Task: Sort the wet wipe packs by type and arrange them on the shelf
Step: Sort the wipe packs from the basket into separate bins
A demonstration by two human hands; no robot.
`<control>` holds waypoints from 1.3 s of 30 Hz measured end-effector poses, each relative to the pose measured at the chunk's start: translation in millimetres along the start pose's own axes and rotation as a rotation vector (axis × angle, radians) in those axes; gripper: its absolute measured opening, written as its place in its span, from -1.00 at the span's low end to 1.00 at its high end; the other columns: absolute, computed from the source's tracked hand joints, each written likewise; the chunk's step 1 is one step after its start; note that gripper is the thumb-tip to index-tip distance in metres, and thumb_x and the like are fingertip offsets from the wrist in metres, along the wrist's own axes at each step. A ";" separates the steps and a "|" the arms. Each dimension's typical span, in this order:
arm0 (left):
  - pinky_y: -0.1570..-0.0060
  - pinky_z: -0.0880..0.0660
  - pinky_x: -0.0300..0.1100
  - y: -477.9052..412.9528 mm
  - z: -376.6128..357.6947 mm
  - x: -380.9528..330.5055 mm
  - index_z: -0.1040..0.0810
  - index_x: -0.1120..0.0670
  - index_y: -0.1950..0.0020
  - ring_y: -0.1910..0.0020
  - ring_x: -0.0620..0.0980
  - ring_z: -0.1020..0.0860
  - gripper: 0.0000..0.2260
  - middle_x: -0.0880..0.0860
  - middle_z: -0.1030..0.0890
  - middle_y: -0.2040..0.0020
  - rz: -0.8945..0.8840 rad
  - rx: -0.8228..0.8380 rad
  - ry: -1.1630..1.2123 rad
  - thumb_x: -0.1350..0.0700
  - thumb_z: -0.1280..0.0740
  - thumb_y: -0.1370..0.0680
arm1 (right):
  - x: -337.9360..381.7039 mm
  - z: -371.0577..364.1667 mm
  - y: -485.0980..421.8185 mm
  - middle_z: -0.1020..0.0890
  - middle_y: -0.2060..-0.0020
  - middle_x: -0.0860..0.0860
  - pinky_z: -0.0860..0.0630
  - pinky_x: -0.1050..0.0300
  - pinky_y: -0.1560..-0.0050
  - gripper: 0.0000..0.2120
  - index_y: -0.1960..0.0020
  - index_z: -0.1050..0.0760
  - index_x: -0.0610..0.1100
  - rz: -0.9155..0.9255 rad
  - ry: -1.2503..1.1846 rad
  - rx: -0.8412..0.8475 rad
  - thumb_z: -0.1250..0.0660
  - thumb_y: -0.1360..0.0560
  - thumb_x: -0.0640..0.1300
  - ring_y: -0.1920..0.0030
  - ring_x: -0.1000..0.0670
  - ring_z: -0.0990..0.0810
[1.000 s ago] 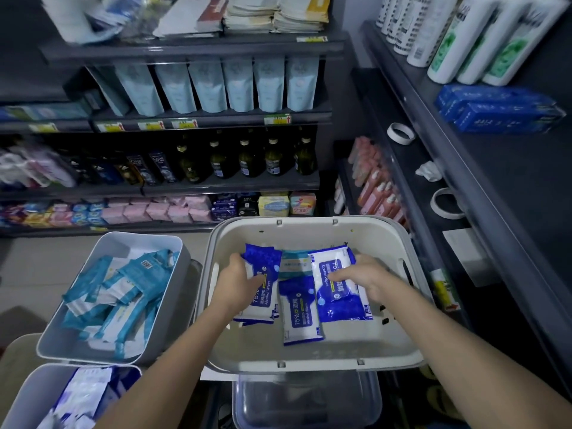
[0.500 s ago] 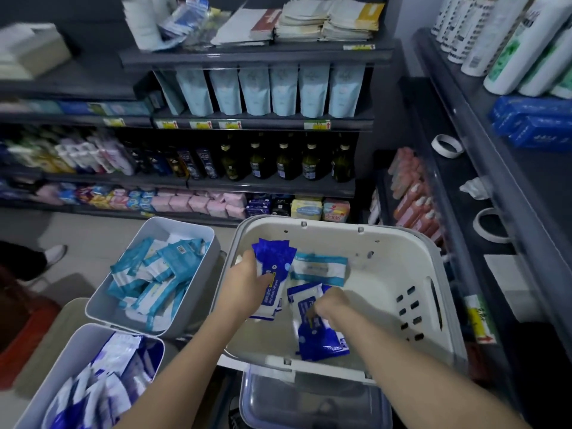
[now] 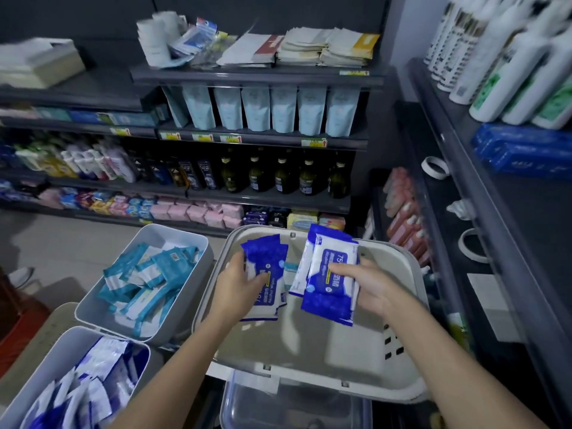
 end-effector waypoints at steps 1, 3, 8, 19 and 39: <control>0.39 -0.47 -0.23 2.0 4.9 -7.4 -0.45 0.02 -0.04 0.26 -0.12 -0.59 -0.80 -0.05 -0.63 0.13 -0.019 -0.014 0.050 0.14 -0.41 -0.49 | 10.8 -7.1 4.7 -0.69 0.03 -0.20 -0.65 -0.09 0.16 -0.63 -0.19 -0.50 -0.23 0.041 -0.006 0.001 -0.44 -0.40 -0.33 0.11 -0.15 -0.70; 0.31 -0.57 -0.18 6.4 18.0 -20.6 -0.46 -0.06 -0.05 0.22 -0.13 -0.64 -0.79 -0.10 -0.65 0.12 -0.062 -0.045 0.141 0.12 -0.41 -0.49 | 29.9 -26.8 13.4 -0.69 0.02 -0.19 -0.65 -0.10 0.15 -0.58 -0.23 -0.47 -0.22 0.117 0.010 0.021 -0.44 -0.39 -0.33 0.10 -0.15 -0.70; 0.34 -0.49 -0.41 15.7 67.3 -36.6 -0.45 -0.03 -0.14 0.19 -0.33 -0.59 -0.77 -0.18 -0.62 0.10 -0.168 -0.149 0.168 0.11 -0.39 -0.52 | 56.1 -97.6 34.5 -0.71 0.07 -0.12 -0.65 -0.06 0.19 -0.61 -0.18 -0.47 -0.16 0.242 0.142 0.103 -0.44 -0.40 -0.34 0.12 -0.11 -0.71; 0.27 -0.57 -0.26 31.7 201.9 53.5 -0.45 -0.07 -0.07 0.18 -0.21 -0.62 -0.85 -0.17 -0.61 0.09 -0.053 -0.412 0.232 0.02 -0.35 -0.55 | 22.6 -268.9 34.7 -0.69 0.13 -0.05 -0.61 0.11 0.39 -0.72 -0.03 -0.47 -0.08 0.251 0.283 0.176 -0.49 -0.40 -0.22 0.25 0.00 -0.71; 0.11 -0.59 0.07 110.0 258.1 379.0 -0.40 -0.10 -0.11 0.13 -0.06 -0.63 -0.79 0.00 -0.65 0.08 0.570 -0.242 0.069 0.08 -0.35 -0.53 | -268.4 -435.4 -67.6 -0.68 0.00 -0.06 -0.64 -0.01 0.06 -0.57 -0.13 -0.51 -0.08 -0.165 0.912 0.256 -0.46 -0.27 -0.25 0.06 -0.06 -0.67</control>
Point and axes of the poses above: each hand's wrist, its own y-axis away from the middle knuckle, its own z-axis out of the back of the hand, x = y × z, the point moved 7 cm from there along -y, towards the middle knuckle
